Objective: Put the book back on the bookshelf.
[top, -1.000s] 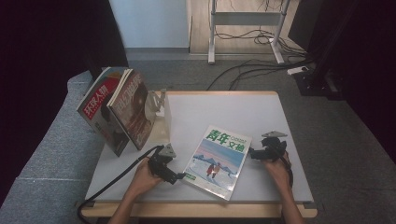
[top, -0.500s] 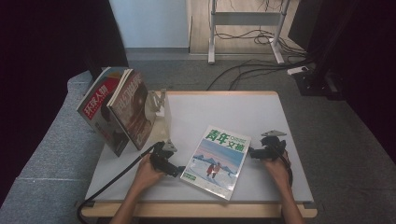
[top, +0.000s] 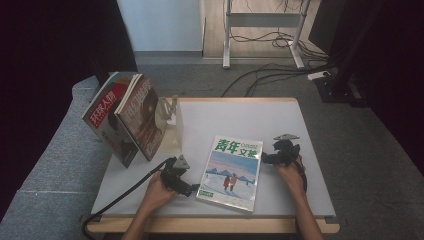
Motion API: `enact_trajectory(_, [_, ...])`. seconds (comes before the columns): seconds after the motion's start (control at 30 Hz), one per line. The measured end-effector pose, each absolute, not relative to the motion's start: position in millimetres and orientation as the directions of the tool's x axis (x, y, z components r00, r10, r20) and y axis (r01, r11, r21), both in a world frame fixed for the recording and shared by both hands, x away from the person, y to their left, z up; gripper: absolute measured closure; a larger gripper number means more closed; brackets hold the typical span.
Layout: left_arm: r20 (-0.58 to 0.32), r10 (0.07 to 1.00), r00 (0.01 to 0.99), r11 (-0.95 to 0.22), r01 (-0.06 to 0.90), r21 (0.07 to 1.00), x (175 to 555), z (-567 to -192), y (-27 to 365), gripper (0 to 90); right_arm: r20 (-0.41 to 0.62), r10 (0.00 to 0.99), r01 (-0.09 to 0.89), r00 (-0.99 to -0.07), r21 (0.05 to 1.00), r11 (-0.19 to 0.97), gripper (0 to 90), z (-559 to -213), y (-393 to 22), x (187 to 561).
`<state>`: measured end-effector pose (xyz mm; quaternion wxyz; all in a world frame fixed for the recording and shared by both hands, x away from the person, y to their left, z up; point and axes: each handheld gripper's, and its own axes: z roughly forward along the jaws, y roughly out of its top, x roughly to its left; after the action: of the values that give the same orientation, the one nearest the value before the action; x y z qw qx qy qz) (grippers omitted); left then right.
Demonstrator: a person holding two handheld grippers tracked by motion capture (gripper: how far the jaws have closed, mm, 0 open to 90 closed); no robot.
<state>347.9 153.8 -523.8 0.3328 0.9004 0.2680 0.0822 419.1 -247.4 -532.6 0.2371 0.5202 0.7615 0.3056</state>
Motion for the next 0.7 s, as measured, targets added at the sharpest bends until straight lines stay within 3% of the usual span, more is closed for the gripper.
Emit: enact_trajectory(0.7, [-0.058, 0.452, 0.890, -0.633, 0.366, 0.682, 327.6, -524.6, 136.8, 0.0, -0.008, 0.934, 0.649, -0.357, 0.717, 0.254, 4.8, -533.6, -226.5, 445.7])
